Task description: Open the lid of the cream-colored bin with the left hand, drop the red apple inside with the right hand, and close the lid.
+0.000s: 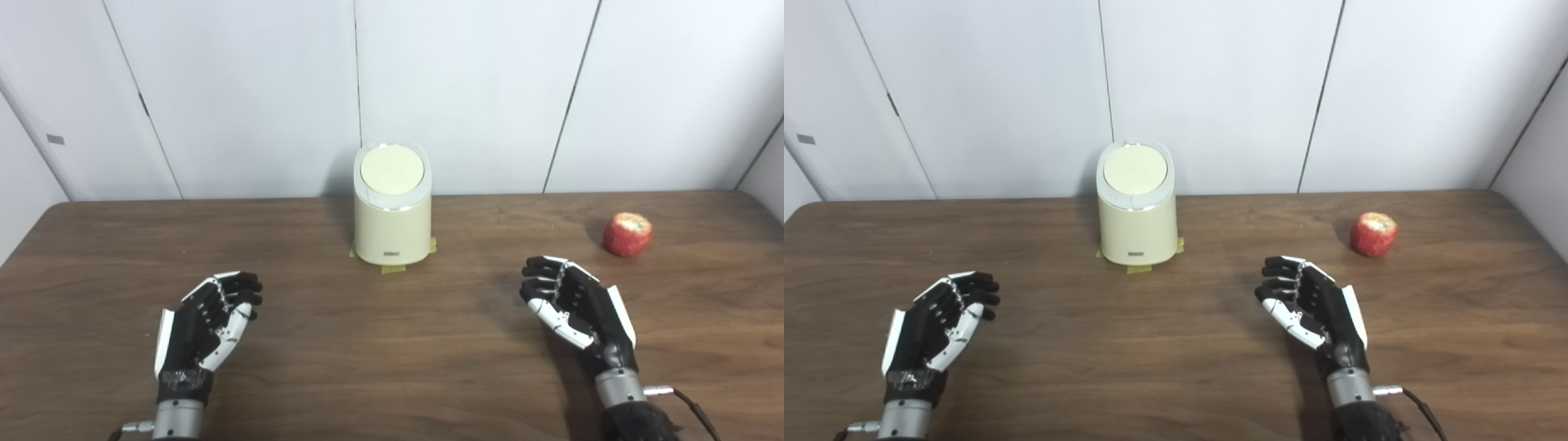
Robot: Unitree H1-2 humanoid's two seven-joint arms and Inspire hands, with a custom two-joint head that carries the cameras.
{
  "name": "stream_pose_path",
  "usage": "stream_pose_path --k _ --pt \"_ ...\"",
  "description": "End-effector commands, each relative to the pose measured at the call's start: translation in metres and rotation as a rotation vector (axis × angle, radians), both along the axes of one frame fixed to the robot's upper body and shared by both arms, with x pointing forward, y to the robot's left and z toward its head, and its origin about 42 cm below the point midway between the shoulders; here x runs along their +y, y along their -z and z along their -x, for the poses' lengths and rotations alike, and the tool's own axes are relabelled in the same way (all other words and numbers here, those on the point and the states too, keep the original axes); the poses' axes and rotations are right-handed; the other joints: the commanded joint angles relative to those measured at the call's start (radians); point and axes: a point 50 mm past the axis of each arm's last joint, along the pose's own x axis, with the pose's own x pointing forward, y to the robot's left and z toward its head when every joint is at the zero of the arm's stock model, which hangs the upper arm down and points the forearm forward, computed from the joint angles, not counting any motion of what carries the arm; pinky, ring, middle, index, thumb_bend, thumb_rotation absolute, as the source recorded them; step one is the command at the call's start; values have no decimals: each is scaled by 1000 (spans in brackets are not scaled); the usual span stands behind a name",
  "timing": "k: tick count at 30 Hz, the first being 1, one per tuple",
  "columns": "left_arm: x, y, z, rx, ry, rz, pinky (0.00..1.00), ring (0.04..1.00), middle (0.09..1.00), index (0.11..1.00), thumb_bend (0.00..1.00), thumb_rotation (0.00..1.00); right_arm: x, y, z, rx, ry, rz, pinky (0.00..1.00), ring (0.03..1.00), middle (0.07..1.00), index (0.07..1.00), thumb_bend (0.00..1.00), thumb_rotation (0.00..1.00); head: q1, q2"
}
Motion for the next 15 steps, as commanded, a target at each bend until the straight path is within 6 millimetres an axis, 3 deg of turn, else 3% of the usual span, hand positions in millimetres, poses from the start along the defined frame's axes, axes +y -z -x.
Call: stream_pose_path --k 1,15 --pt "-6 1 0 -17 3 16 495 580 620 616 321 311 0 -16 -8 -89 -12 13 517 612 649 642 322 320 1 1" --pt "-5 1 -1 -11 5 13 500 584 623 616 318 316 2 -18 -9 -86 -19 -8 517 612 647 639 309 263 2 -1"
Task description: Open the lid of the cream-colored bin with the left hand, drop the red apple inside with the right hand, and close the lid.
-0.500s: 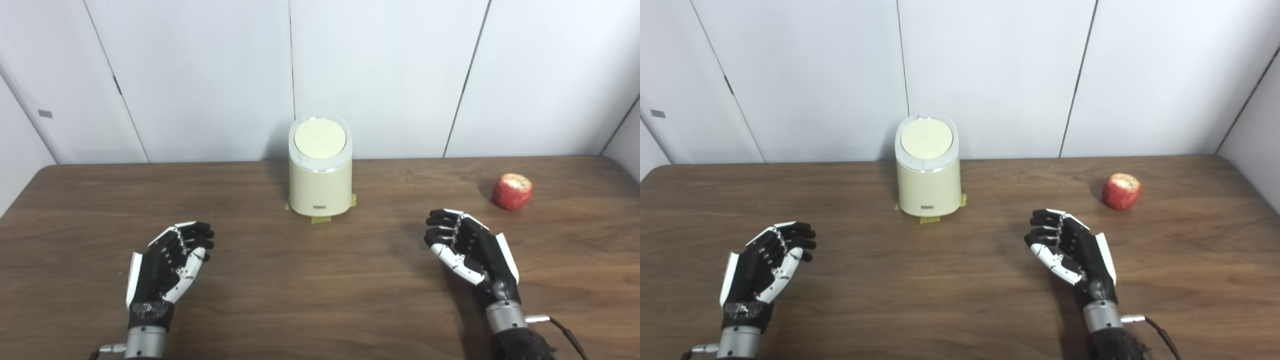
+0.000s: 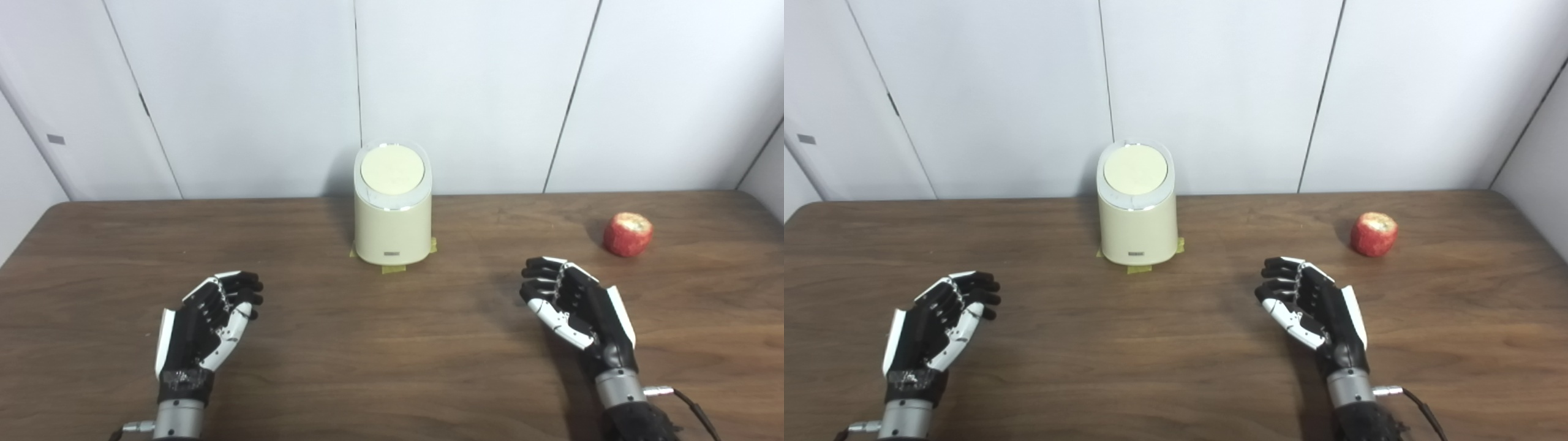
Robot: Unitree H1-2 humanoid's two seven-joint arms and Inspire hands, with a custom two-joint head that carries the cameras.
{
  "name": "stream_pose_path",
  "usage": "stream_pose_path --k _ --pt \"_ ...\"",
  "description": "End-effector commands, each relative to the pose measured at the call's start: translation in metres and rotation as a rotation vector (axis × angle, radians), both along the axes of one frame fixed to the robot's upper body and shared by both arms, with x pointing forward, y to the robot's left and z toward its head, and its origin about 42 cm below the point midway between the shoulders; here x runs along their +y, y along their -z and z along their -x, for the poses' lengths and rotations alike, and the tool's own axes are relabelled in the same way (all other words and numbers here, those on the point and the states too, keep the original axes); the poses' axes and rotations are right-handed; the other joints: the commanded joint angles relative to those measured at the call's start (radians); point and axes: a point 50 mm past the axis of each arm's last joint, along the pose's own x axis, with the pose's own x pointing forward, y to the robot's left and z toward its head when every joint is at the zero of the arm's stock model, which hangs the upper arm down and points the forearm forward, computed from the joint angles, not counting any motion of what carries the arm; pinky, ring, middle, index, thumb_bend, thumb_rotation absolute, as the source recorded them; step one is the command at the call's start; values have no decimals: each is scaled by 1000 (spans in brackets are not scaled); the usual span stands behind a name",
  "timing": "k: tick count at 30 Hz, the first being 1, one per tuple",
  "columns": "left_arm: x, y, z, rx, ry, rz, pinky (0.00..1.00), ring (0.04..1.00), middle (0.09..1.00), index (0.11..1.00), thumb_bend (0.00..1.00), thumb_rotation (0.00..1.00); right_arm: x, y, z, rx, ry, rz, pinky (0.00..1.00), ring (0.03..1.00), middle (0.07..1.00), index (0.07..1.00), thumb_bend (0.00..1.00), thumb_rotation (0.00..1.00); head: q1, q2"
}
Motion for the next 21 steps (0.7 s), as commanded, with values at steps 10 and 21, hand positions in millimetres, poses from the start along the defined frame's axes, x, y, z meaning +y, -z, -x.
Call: stream_pose_path --k 10,21 --pt "-9 -9 -6 -32 30 15 528 629 665 662 461 392 2 -15 -10 -68 -1 1 511 606 642 635 302 314 20 -11" --pt "-38 -127 -47 -199 157 -213 772 845 864 863 898 670 4 -12 -12 -80 -18 -11 516 613 646 637 311 285 16 -21"
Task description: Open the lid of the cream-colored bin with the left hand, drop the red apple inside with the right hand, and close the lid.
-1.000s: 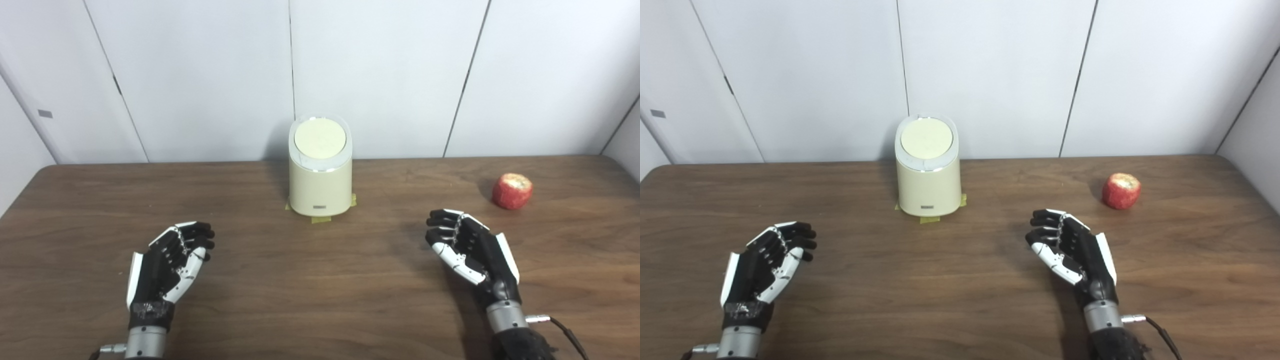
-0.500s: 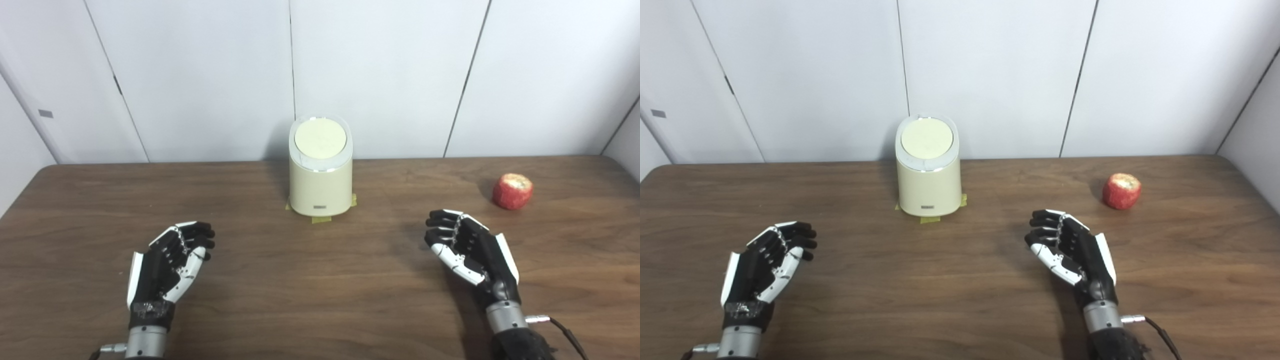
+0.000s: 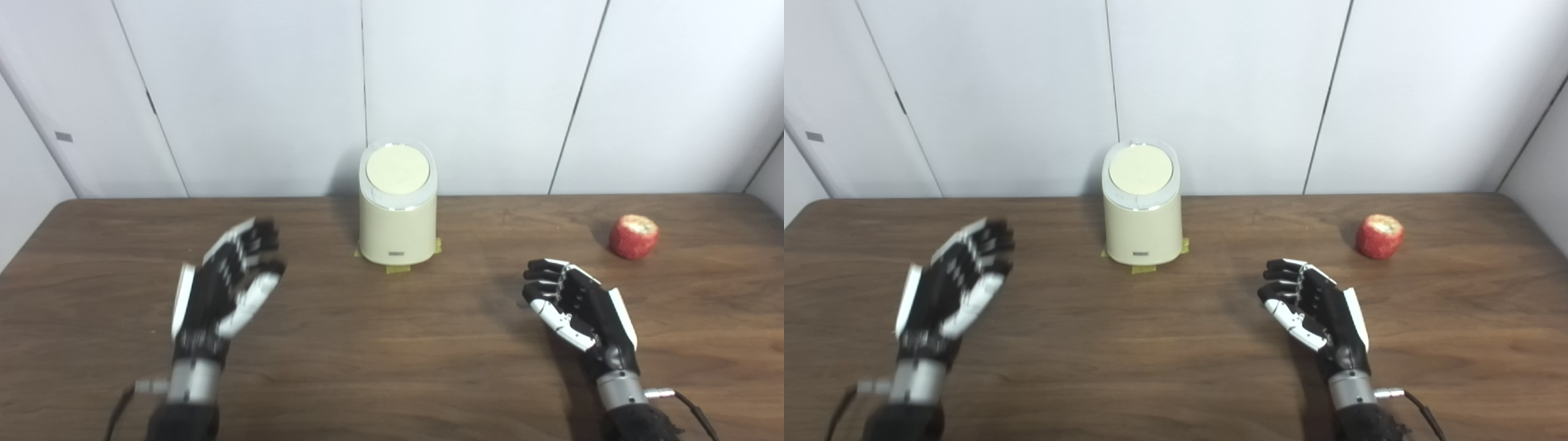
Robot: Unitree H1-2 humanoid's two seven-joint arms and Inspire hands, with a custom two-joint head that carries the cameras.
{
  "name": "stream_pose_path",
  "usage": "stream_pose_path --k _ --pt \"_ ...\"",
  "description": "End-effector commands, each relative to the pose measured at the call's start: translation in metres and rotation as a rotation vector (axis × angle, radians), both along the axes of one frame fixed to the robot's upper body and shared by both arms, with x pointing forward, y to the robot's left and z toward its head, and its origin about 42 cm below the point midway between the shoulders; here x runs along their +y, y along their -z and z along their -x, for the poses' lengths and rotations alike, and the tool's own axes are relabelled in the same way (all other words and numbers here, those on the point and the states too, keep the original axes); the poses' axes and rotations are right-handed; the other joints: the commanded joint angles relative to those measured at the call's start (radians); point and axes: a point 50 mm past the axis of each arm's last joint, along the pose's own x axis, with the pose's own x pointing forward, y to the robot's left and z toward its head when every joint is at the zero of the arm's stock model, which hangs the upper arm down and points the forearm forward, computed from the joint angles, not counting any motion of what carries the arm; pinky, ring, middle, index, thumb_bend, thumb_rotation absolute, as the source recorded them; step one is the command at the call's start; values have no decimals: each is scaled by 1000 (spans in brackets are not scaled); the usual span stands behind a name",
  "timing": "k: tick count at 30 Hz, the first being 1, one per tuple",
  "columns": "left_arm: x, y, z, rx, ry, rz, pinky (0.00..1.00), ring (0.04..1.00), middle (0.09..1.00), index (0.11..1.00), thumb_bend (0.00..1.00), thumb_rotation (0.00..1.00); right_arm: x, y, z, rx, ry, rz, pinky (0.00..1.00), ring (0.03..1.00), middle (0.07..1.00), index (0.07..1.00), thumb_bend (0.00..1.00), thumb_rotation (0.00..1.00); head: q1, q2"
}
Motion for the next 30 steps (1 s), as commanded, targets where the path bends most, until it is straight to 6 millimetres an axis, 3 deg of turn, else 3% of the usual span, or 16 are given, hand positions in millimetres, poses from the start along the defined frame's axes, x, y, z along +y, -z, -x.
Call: stream_pose_path --k 1,6,7,10,12,15,19,30 --pt "-7 -44 -22 -70 63 -75 810 896 906 901 959 687 2 -18 -10 -103 -23 9 513 606 642 635 313 308 2 0" --pt "-25 -87 -55 -66 65 -156 854 944 937 939 1000 674 2 -18 -10 -104 -30 21 515 605 639 632 329 347 2 -1" --pt "-30 -95 -62 -64 52 -163 880 966 960 959 964 617 2 -19 -9 -103 -30 19 517 605 639 631 334 339 2 -1" --pt "-43 -112 -80 -56 -4 -189 880 974 980 974 976 549 2 -18 -9 -101 -28 18 513 602 637 629 333 323 4 -1" --pt "-51 -120 -92 -60 -46 -240 861 975 994 985 990 563 2 -18 -8 -100 -28 19 515 602 636 629 333 317 5 0" --pt "-62 -132 -110 -78 -108 -326 923 997 1000 999 979 593 2 -18 -8 -103 -28 24 513 601 636 627 328 311 4 1" --pt "-77 -139 -128 -120 -195 -452 995 1000 1000 1000 999 626 3 -17 -7 -98 -27 19 512 600 635 629 331 310 0 -4" --pt "-112 -135 -169 -103 -290 -610 1000 1000 1000 1000 1000 555 8 -15 -6 -90 -19 23 520 603 637 632 326 294 -9 -18"
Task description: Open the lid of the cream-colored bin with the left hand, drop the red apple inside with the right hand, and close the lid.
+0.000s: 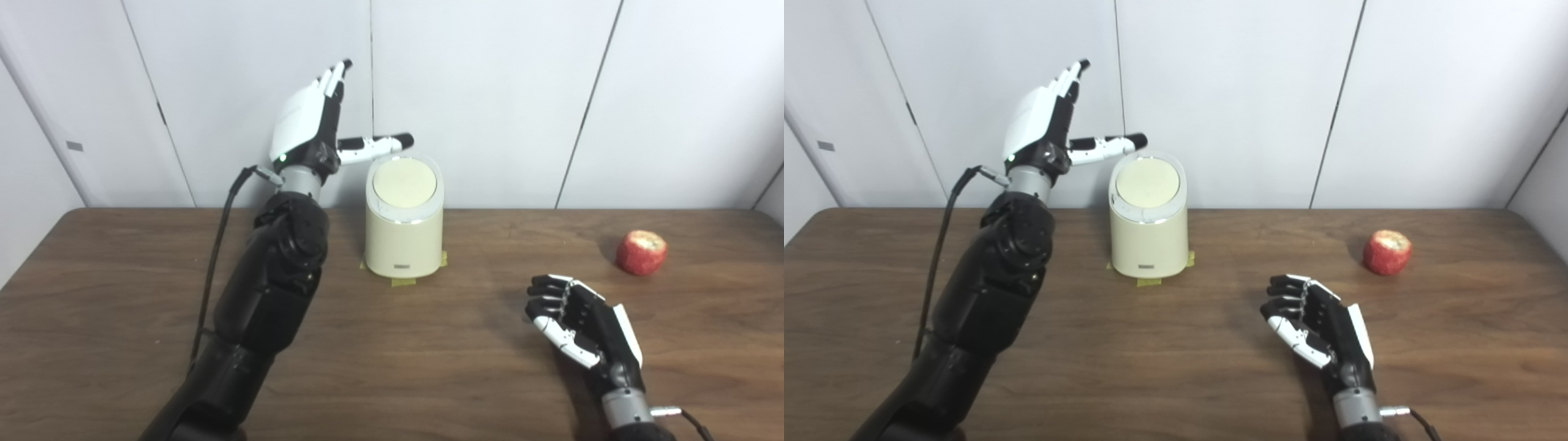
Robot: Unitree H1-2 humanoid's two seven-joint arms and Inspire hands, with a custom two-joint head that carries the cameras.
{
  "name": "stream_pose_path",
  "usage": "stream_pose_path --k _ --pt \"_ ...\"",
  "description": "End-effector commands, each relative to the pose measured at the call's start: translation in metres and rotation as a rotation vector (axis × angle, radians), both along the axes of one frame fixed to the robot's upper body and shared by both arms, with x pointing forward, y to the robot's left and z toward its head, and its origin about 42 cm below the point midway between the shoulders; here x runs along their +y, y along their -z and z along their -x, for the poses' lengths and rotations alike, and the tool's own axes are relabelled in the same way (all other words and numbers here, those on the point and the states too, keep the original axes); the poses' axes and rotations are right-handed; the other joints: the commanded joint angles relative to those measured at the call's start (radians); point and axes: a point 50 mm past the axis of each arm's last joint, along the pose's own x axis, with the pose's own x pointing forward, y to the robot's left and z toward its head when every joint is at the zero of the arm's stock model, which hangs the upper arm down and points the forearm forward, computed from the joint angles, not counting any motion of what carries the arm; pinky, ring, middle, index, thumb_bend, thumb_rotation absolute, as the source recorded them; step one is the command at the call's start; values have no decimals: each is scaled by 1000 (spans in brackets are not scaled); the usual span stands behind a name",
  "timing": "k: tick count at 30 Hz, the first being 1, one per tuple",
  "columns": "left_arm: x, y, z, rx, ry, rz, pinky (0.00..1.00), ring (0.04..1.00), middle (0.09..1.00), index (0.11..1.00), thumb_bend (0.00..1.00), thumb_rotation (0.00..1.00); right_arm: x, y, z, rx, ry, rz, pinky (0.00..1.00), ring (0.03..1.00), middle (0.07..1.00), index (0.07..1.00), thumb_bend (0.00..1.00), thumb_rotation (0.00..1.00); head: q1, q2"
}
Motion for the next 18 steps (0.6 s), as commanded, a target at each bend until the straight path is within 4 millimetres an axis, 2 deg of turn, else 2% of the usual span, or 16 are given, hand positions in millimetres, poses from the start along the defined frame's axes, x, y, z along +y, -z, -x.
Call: stream_pose_path --k 1,6,12,18 --pt "-11 -37 -8 -115 -4 -19 1000 1000 1000 1000 995 529 5 -12 -5 -69 -4 3 520 601 635 630 327 298 0 -2" --pt "-18 -29 -19 -101 -27 -64 1000 1000 1000 1000 978 474 7 -11 -4 -70 -9 8 523 605 637 632 320 304 -5 -6" --pt "-17 -12 -27 -86 -33 -81 1000 1000 1000 1000 990 417 7 -8 -3 -79 -7 24 513 595 630 626 321 315 -5 -15" --pt "-15 7 -33 -55 -52 -126 1000 1000 1000 1000 992 424 8 -6 -5 -74 -7 17 515 600 632 628 313 312 -4 -23"
